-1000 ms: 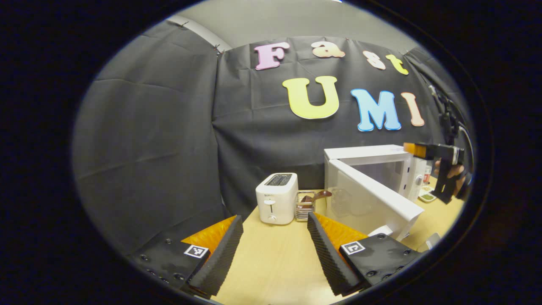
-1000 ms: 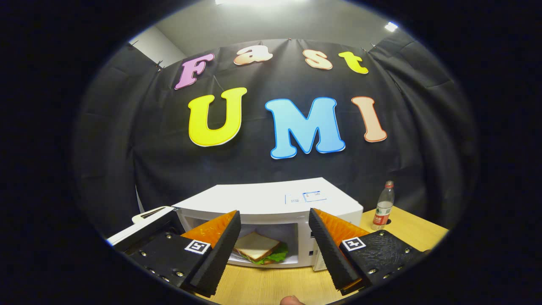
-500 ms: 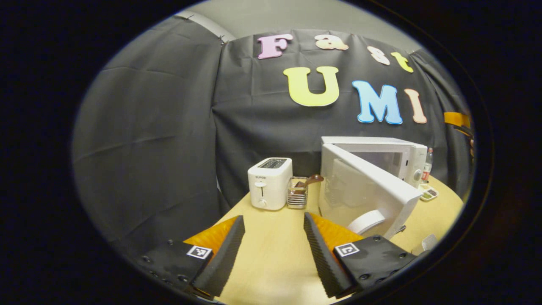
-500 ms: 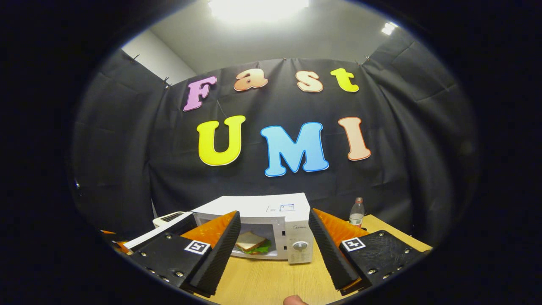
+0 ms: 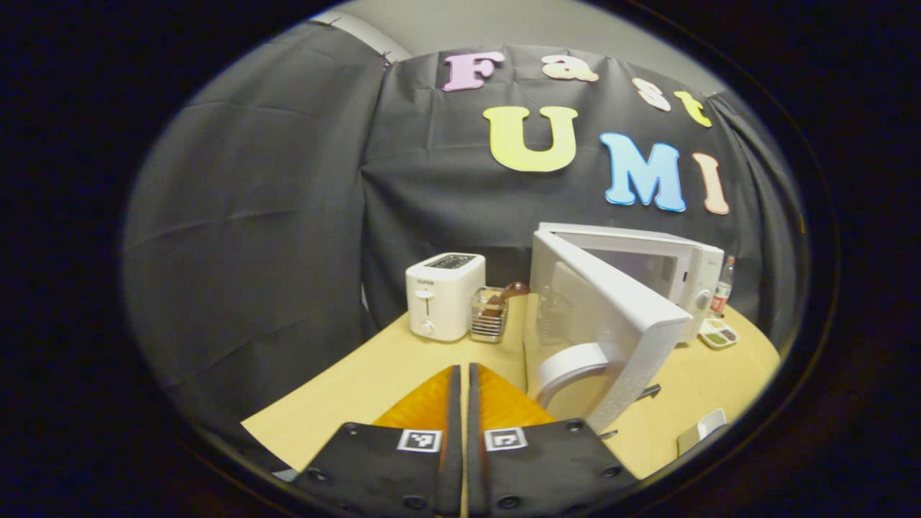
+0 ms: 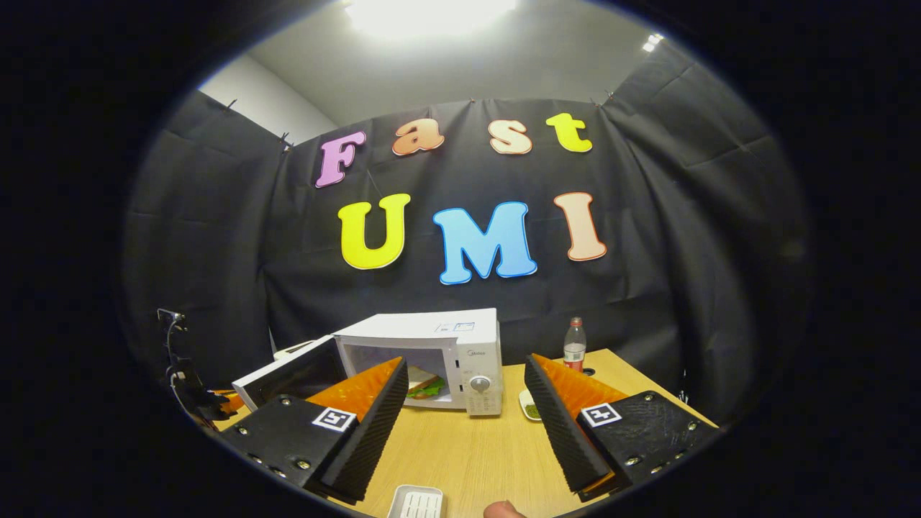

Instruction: Open the microwave oven with the left hand, put the food in, and close the microwave oven.

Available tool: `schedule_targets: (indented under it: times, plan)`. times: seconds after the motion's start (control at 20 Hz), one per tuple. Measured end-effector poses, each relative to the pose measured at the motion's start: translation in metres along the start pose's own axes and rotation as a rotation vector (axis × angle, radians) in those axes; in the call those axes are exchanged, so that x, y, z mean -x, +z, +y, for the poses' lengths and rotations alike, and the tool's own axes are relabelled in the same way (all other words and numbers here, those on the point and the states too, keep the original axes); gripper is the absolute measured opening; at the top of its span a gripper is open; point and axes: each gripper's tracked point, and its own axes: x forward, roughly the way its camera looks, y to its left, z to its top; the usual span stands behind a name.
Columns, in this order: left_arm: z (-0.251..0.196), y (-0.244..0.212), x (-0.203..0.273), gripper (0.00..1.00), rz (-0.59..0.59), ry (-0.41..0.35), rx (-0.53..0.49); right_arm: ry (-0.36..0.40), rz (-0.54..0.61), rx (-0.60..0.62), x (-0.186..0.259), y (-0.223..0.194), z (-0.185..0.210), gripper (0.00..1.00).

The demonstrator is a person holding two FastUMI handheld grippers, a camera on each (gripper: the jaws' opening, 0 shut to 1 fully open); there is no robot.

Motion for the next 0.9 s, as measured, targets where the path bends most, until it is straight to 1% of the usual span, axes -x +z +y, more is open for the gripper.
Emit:
schedule_targets:
  times: [0.05,0.1,0.2,0.4,0.5,0.55,0.65,0.7,0.75,0.8,0.9]
  plan:
    - [-0.01,-0.003,0.004,0.07,0.012,-0.006,0.004,-0.004,0.0,0.002,0.007,0.0,-0.007,0.98]
    - [-0.014,-0.002,0.004,0.1,0.009,0.003,-0.009,-0.006,0.0,0.004,0.013,0.0,-0.013,0.98]
    - [-0.025,-0.001,0.005,0.07,0.008,-0.016,-0.008,-0.012,0.0,0.012,0.027,0.0,-0.028,0.98]
    - [-0.057,0.01,0.013,0.07,-0.013,-0.049,-0.031,-0.01,-0.004,0.009,0.043,0.003,-0.05,0.98]
    - [-0.08,0.011,0.015,0.09,-0.006,-0.088,-0.037,-0.019,0.001,0.005,0.043,0.002,-0.058,0.98]
    - [-0.093,0.014,0.015,0.07,-0.007,-0.116,-0.035,-0.02,0.0,-0.004,0.043,0.004,-0.06,0.98]
    - [-0.119,0.016,0.015,0.09,-0.004,-0.17,-0.041,-0.025,-0.007,-0.011,0.04,0.007,-0.06,0.98]
    - [-0.131,0.018,0.011,0.07,-0.005,-0.193,-0.045,-0.03,-0.006,-0.007,0.036,0.006,-0.062,0.98]
    - [-0.143,0.02,0.007,0.09,-0.008,-0.216,-0.054,-0.036,0.002,-0.004,0.033,0.005,-0.062,0.98]
    - [-0.154,0.023,0.004,0.07,-0.009,-0.242,-0.06,-0.038,0.005,-0.008,0.029,0.004,-0.06,0.98]
    - [-0.178,0.026,-0.005,0.07,-0.006,-0.299,-0.062,-0.03,-0.008,-0.001,0.022,0.01,-0.053,0.98]
